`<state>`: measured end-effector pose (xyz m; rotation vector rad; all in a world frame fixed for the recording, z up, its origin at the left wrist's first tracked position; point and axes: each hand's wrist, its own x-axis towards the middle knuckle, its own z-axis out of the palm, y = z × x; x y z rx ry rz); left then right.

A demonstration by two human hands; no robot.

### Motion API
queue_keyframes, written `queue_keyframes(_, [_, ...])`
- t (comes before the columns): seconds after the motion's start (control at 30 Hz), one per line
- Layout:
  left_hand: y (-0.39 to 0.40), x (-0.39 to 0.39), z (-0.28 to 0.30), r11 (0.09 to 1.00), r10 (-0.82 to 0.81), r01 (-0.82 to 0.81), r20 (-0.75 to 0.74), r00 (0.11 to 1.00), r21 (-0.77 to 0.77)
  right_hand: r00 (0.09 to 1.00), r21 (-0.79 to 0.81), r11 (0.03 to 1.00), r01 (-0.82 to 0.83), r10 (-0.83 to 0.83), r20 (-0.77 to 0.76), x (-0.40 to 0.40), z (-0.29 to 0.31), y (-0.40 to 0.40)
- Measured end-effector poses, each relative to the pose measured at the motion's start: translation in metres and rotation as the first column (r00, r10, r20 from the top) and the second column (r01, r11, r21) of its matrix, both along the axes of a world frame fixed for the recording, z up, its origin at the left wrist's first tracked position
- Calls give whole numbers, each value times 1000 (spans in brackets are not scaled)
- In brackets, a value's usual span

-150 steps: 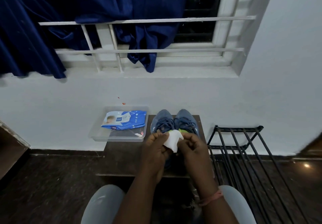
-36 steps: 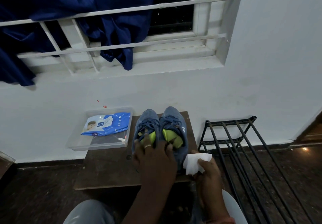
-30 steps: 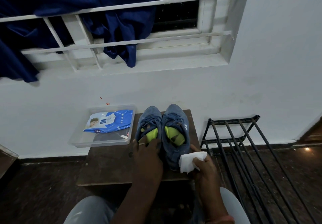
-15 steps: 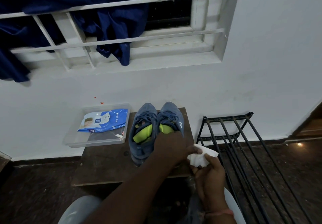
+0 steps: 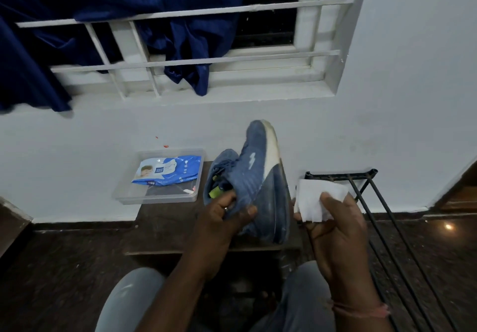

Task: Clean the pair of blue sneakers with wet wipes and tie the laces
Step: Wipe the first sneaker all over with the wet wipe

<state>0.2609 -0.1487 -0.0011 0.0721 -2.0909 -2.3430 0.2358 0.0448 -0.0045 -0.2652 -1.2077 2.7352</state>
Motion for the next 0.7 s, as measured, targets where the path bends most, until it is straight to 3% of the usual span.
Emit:
queue_keyframes(0.1, [-8, 18, -19, 964, 94, -98, 29, 995, 247, 996, 118, 990, -71, 77, -47, 15, 13, -17])
queue_keyframes(0.2, [-25, 31, -25, 951, 126, -132, 40, 991, 280, 992, 182, 976, -117, 125, -30, 30, 15, -34])
queue_keyframes(0.33, [-47, 42, -21, 951, 117, -125, 45, 992, 284, 987, 406, 902, -145, 163, -11, 40, 11, -54])
queue_keyframes(0.4, [-52, 40, -12, 959, 162, -170, 55, 985, 226, 981, 453, 878, -156, 190, -29, 43, 18, -60])
queue_keyframes(0.53, [-50, 36, 3, 951, 291, -285, 27, 956, -121, 972, 468, 868, -166, 225, -72, 41, 38, -69])
queue_keyframes(0.6, [-44, 37, 7, 933, 329, -327, -14, 944, -152, 969, 517, 848, -116, 211, -128, 39, 44, -68])
queue_keyframes(0.7, [-38, 41, 7, 927, 345, -348, -46, 937, -142, 937, 704, 709, 41, 218, -273, 41, 50, -61])
